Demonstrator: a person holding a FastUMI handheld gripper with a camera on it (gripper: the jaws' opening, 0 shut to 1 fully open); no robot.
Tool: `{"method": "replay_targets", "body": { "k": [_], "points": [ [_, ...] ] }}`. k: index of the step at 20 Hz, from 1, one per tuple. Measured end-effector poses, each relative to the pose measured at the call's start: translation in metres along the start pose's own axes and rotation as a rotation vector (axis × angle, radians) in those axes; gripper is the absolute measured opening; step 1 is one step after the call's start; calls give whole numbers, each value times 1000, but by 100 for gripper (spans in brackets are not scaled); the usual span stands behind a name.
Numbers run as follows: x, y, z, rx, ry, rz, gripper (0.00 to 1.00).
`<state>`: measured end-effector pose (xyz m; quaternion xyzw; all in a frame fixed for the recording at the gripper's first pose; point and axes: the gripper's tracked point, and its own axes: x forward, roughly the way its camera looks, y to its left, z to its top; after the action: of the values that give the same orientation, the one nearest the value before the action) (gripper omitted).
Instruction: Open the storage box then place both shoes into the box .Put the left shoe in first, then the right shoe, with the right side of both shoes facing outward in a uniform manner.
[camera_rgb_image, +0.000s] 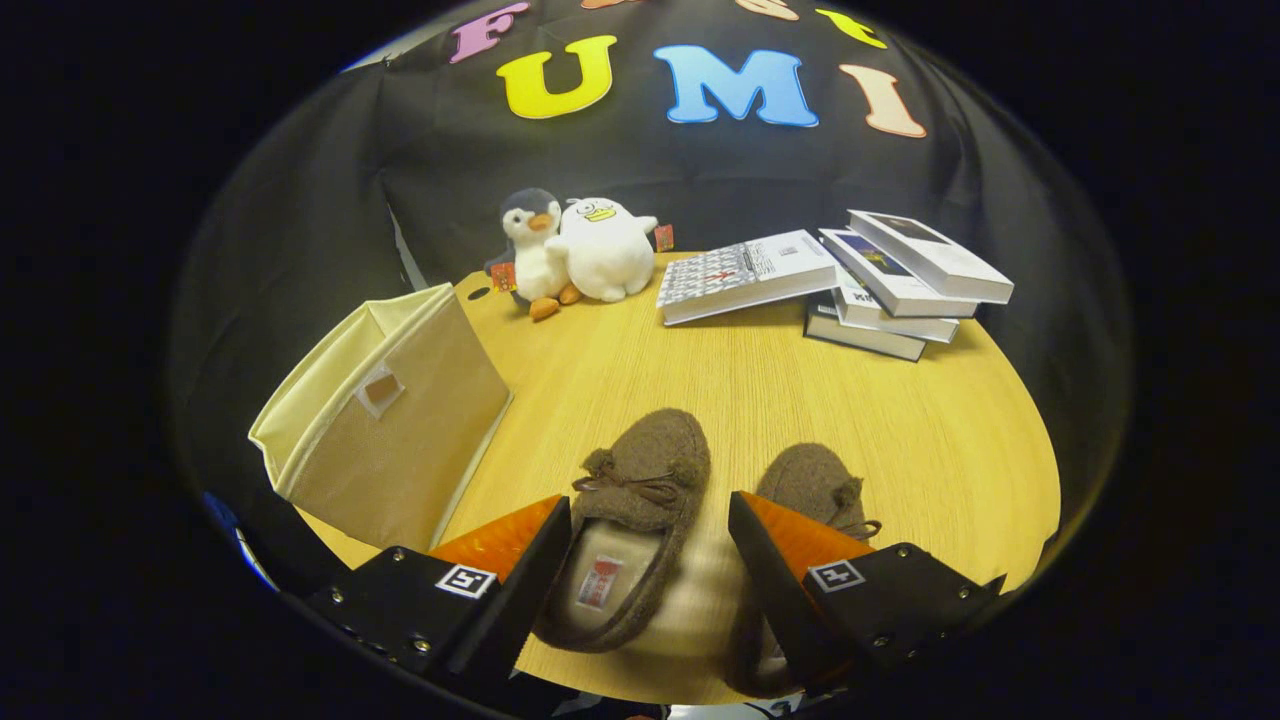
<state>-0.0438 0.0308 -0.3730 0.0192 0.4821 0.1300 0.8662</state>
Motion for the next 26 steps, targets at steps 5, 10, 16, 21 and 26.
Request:
{"method": "replay_targets", "body": {
  "k": [5, 10, 16, 21, 26],
  "points": [
    [20, -2, -25, 40, 90, -4, 97],
    [37, -4, -40, 46, 153, -31, 84],
    [46, 0, -46, 142, 219, -51, 26],
    [50, -9, -42, 208, 217, -94, 0],
    [33, -1, -24, 319, 196, -60, 0]
  ]
}}
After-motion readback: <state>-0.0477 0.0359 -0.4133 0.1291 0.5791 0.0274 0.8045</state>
